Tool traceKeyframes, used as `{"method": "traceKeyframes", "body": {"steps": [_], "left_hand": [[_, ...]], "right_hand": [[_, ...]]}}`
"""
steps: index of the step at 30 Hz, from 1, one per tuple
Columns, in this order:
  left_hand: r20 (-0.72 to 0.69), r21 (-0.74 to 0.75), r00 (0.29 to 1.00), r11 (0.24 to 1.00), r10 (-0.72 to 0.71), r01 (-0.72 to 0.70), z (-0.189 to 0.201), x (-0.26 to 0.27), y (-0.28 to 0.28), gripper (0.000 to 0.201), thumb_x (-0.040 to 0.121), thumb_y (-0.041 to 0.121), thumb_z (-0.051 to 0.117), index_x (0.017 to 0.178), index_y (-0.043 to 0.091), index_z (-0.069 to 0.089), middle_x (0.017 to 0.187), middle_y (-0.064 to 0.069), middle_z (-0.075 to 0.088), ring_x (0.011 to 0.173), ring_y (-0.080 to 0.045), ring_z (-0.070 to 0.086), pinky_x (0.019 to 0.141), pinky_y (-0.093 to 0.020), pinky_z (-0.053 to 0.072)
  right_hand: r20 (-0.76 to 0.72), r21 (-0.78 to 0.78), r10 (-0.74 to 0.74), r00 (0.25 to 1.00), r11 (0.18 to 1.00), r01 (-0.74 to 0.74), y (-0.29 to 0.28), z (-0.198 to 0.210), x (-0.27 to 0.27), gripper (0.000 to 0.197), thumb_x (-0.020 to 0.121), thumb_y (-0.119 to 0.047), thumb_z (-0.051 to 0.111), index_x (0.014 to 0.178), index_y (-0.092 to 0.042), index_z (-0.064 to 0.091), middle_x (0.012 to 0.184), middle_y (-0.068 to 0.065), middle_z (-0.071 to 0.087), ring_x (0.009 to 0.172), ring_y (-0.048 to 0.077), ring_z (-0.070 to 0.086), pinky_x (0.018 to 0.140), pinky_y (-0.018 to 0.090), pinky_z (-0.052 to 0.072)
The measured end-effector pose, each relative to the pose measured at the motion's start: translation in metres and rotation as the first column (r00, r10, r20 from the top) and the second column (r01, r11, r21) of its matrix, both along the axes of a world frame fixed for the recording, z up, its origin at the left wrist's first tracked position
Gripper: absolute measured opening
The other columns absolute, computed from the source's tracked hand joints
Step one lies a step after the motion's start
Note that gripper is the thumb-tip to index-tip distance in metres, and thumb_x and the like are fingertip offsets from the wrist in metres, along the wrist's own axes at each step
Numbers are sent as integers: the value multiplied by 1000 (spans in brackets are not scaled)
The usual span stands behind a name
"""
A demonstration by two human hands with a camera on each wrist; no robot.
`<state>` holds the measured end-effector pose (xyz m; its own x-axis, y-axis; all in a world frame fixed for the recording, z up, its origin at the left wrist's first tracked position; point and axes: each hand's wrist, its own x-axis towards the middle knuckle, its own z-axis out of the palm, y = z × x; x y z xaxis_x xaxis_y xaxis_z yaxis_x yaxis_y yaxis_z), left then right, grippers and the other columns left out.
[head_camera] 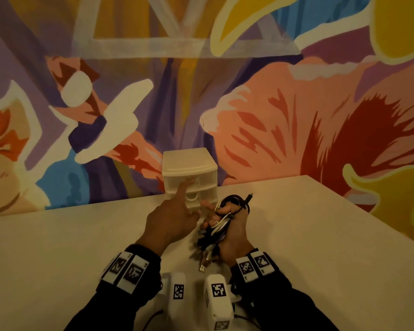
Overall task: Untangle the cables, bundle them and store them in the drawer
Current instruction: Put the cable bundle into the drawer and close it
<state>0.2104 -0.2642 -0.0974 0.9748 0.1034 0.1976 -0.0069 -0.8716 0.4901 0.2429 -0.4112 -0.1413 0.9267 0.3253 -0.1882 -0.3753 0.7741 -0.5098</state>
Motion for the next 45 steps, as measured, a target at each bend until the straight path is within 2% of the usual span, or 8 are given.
{"method": "traceKeyframes", "body": {"steps": [5,17,21,26,32,36,41,45], "left_hand": [[15,-80,1000,997,8,-6,12,-25,-5,65,92,30,59,144,58,32,69,11,76,80,-16,71,89,-46,59],[-6,-149,999,988,32,-32,36,-84,-38,27,97,46,56,114,28,64,75,2,78,82,-24,72,88,-48,60],[113,113,992,991,53,-66,34,-79,-41,77,99,48,58,163,30,19,93,2,71,86,-26,70,77,-42,57],[7,155,995,983,96,-96,36,-65,-42,88,99,56,59,165,23,11,115,-6,74,106,-33,71,80,-40,51],[-49,84,997,994,67,-63,45,-89,-53,43,90,54,60,125,32,48,97,4,75,88,-26,73,83,-47,62],[47,154,997,986,56,-63,44,-104,-55,36,96,51,59,127,35,52,91,9,77,90,-17,71,87,-45,60],[235,-246,962,966,137,-77,58,-97,-24,14,99,49,60,109,40,62,64,15,73,62,-1,63,74,-36,58],[95,-791,946,601,308,-116,39,-64,11,43,97,68,57,92,26,64,70,10,55,57,-10,43,53,-27,34]], "right_hand": [[0,23,-2,1000,1000,2,-5,0,3,49,71,-20,49,96,11,77,54,4,47,42,20,46,47,25,50],[30,36,51,998,998,-52,-12,3,-4,7,68,-16,51,70,-13,45,46,1,43,36,19,45,45,24,49],[7,49,56,998,997,-56,-10,-2,0,8,68,-16,52,72,-14,46,45,1,45,37,19,47,47,27,49],[-21,-45,31,999,999,-32,-11,3,-6,6,80,-18,48,83,-13,49,46,0,43,37,18,46,46,25,49],[73,-18,-44,996,999,46,-21,27,-31,75,111,-28,26,54,-15,73,50,5,66,39,20,64,38,19,49],[79,19,14,997,1000,-15,-23,33,-41,80,113,-33,22,59,-14,78,52,7,70,40,18,68,34,21,48],[-23,-119,-30,999,993,27,-18,21,-27,51,104,-47,34,101,-14,73,98,13,71,80,33,68,72,36,57],[19,-136,-30,999,990,32,-17,12,-20,45,102,-47,38,88,-15,67,79,9,67,62,28,66,54,30,57]]}}
